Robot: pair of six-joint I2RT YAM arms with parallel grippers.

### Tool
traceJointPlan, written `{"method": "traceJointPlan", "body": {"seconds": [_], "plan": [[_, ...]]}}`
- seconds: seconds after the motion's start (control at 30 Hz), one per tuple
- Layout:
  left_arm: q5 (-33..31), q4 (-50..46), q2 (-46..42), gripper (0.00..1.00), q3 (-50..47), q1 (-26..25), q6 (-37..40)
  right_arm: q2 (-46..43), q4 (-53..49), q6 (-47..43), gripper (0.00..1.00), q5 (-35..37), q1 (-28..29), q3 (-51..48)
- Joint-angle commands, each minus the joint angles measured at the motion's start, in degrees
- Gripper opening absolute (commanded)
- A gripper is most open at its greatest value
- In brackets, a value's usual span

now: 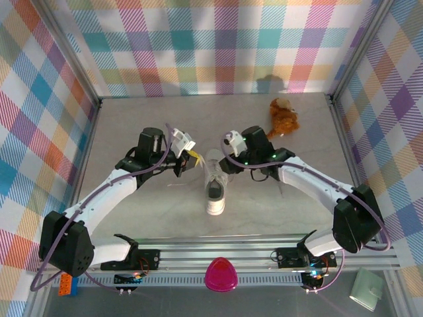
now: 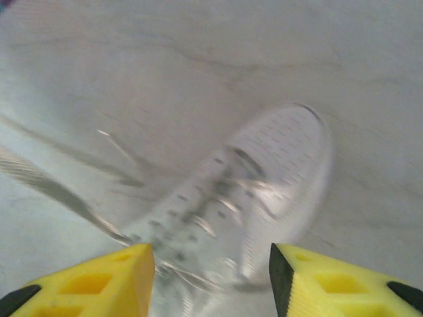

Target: Tie the shoes

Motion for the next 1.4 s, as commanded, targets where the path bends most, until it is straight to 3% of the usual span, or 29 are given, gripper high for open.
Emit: {"method": "traceJointPlan", "body": {"seconds": [0.0, 0.17, 0.3, 0.83, 1.07, 1.2, 1.37], "plan": [[0.88, -2.64, -0.71, 0.0, 2.13, -1.25, 0.55, 2.85, -13.09, -2.96, 0.52, 4.21, -4.35, 3.16], [1.32, -1.6, -1.55, 0.0, 3.12, -1.7, -1.54, 12.21, -23.77, -4.77, 0.55, 12.48, -7.76, 10.97], [0.55, -1.27, -2.31, 0.0, 3.92, -1.75, -3.28, 17.24, -24.32, -4.45, 0.57, 12.16, -7.76, 14.9], [1.5, -2.19, 0.01, 0.0, 4.63, -2.06, -3.29, 33.53, -30.71, 19.87, 0.61, 13.52, -7.85, 25.97], [1.67, -3.1, 0.72, 0.0, 5.34, -2.14, -2.16, 36.56, -32.87, 23.58, 0.61, 16.02, -6.73, 25.92], [1.75, -3.42, 1.04, 0.0, 5.23, -2.15, -1.72, 37.47, -31.42, 23.54, 0.54, 15.35, -6.01, 23.72], [1.76, -3.89, 1.14, 0.0, 5.16, -2.15, -1.26, 34.79, -28.85, 22.09, 0.25, 15.92, -6.08, 21.37]]}}
